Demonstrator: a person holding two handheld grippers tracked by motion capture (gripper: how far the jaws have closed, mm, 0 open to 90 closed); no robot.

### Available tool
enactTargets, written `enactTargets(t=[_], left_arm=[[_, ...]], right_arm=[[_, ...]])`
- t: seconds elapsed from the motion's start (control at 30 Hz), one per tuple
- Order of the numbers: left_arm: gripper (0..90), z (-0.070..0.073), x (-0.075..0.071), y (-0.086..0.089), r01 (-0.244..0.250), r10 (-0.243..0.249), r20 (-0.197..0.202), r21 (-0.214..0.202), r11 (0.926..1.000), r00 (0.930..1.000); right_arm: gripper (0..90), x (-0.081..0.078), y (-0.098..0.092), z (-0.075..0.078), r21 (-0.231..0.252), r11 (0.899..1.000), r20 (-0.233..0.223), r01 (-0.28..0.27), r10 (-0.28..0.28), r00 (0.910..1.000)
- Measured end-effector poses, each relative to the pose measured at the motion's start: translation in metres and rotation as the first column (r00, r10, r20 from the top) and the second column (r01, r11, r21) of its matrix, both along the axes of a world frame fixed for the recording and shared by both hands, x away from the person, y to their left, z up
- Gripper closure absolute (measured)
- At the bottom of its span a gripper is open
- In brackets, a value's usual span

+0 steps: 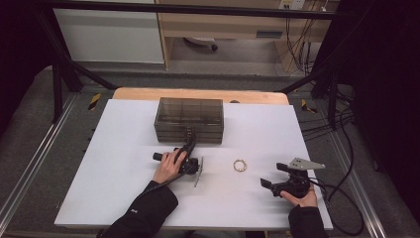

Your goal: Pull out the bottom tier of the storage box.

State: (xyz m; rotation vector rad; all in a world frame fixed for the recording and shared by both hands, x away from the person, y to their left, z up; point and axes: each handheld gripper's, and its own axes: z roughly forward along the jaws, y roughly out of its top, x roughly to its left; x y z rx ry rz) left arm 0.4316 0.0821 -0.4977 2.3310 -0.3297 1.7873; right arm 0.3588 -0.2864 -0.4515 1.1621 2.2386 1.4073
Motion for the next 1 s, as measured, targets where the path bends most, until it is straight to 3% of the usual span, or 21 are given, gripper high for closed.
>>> enactTargets(t=[0.03, 0.07, 0.17, 0.23, 0.37, 0.43, 0.53, 0.8, 1.0], left_arm=[[81.7, 0.000, -0.002, 0.001, 0.008, -0.008, -0.008, -0.003, 1.0000, 0.9999], [90.0, 0.001, -0.005, 0.002, 0.026, -0.026, -0.002, -0.010, 0.9996, 0.9997], [90.0, 0.001, -0.007, 0.005, 0.024, -0.024, -0.019, 0.010, 0.9997, 0.9995], [90.0, 0.001, -0.007, 0.008, 0.022, -0.023, -0.030, -0.015, 0.9996, 0.9993], [79.7, 0.002, -0.004, 0.011, -0.011, 0.011, -0.016, -0.004, 0.9999, 0.9998], [75.8, 0.001, -0.001, 0.013, -0.033, 0.032, -0.029, -0.017, 0.9993, 0.9991], [75.2, 0.001, 0.003, 0.015, -0.045, 0.045, -0.030, -0.012, 0.9989, 0.9985], [79.0, 0.000, 0.004, 0.011, -0.012, 0.012, -0.010, 0.038, 0.9992, 0.9999], [79.3, -0.001, 0.003, 0.009, -0.022, 0.022, 0.004, 0.035, 0.9992, 0.9997]], right_arm=[[0.7, 0.000, 0.000, 0.000, 0.001, 1.000, 0.000, 0.000, 0.000, 1.0000], [0.7, 0.000, 0.000, 0.000, 0.000, 1.000, -0.001, -0.001, 0.001, 1.0000], [0.7, 0.000, 0.000, 0.000, 0.000, 1.000, -0.003, -0.002, 0.002, 1.0000], [0.7, 0.000, 0.000, 0.000, 0.000, 1.000, -0.003, -0.001, 0.001, 1.0000], [0.7, 0.000, 0.000, 0.000, 0.000, 1.000, -0.001, 0.001, -0.001, 1.0000], [0.7, 0.000, 0.001, 0.000, -0.002, 1.000, -0.004, -0.001, 0.001, 1.0000], [0.7, 0.000, 0.000, 0.000, 0.003, 1.000, -0.001, 0.001, -0.001, 1.0000], [0.7, 0.000, 0.000, 0.000, 0.005, 1.000, -0.001, 0.000, 0.000, 1.0000], [0.7, 0.000, 0.001, 0.000, 0.006, 1.000, -0.002, 0.000, 0.000, 1.0000]])
